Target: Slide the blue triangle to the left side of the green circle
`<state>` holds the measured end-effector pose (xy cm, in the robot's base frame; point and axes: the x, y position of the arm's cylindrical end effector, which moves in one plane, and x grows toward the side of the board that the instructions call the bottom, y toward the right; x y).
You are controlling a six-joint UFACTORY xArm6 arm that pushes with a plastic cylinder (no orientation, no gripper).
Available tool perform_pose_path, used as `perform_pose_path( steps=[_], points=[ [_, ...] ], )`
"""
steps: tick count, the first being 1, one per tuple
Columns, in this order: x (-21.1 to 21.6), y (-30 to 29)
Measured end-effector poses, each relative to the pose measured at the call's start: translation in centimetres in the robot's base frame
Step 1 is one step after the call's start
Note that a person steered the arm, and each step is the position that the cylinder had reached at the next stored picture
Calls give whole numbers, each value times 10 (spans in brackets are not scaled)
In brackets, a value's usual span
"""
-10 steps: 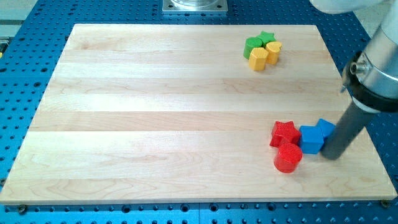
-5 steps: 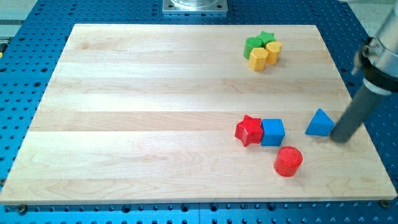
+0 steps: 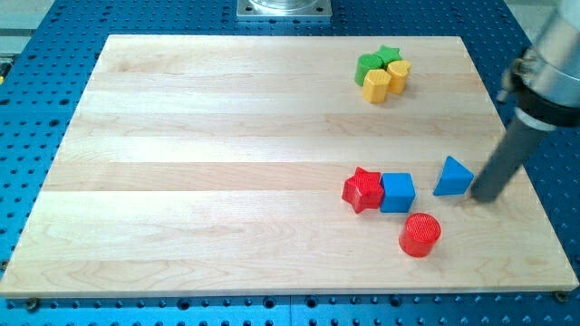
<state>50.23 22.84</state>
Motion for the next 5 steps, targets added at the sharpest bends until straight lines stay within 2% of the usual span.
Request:
perform_pose_path(
  steps=[1, 3, 5],
  points=[
    [-28, -31],
    [8, -13],
    [-3, -74]
  ],
)
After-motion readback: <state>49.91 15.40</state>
